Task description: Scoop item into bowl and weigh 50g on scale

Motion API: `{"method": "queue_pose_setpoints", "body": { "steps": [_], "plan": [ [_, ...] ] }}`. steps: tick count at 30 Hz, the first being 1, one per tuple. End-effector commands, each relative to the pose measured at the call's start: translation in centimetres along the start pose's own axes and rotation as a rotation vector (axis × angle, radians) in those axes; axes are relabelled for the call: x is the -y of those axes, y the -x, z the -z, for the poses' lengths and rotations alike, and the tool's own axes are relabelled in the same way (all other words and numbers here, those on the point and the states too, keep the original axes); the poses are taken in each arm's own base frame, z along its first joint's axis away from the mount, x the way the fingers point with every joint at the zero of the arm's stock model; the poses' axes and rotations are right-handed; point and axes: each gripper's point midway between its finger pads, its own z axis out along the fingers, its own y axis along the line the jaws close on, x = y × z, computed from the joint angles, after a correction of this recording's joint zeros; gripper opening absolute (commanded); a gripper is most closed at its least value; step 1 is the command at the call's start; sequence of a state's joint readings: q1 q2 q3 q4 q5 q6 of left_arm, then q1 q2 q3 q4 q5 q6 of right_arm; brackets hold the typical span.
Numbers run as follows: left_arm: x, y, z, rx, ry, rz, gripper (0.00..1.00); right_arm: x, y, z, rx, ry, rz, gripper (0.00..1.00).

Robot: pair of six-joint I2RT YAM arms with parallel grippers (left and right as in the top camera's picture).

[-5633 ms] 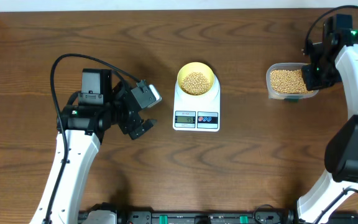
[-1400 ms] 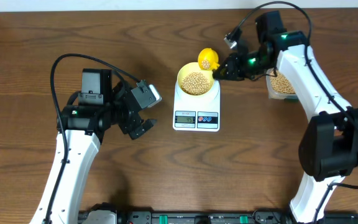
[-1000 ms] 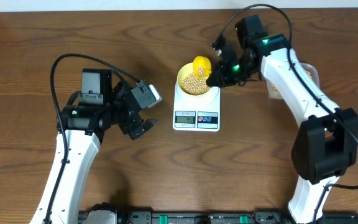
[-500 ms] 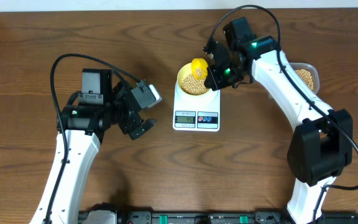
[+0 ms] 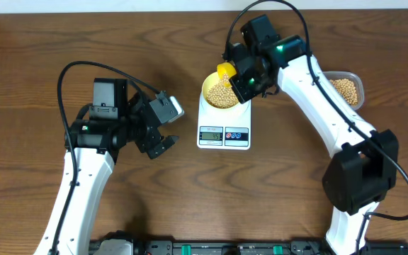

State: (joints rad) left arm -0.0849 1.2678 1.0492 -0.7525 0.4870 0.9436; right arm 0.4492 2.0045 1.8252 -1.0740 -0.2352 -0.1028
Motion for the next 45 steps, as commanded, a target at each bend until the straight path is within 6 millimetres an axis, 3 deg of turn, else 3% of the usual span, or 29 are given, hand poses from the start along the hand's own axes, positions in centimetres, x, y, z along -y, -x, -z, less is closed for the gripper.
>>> {"method": "queue_pose_setpoints", "body": {
  "steps": [1,30,45],
  "plan": [
    [0.06,-0.54,-0.29,-0.015,-0.006,0.001,0.98,0.02,0.56,0.04,0.002,-0.063,0.054,0.01],
    [0.06,-0.54,-0.29,-0.015,-0.006,0.001,0.98,-0.77,0.20,-0.22,-0.021,-0.087,0.117,0.01],
    [0.06,-0.54,-0.29,-0.015,-0.006,0.001,0.97,-0.49,0.29,-0.21,-0.026,-0.111,0.233,0.01]
  ]
}}
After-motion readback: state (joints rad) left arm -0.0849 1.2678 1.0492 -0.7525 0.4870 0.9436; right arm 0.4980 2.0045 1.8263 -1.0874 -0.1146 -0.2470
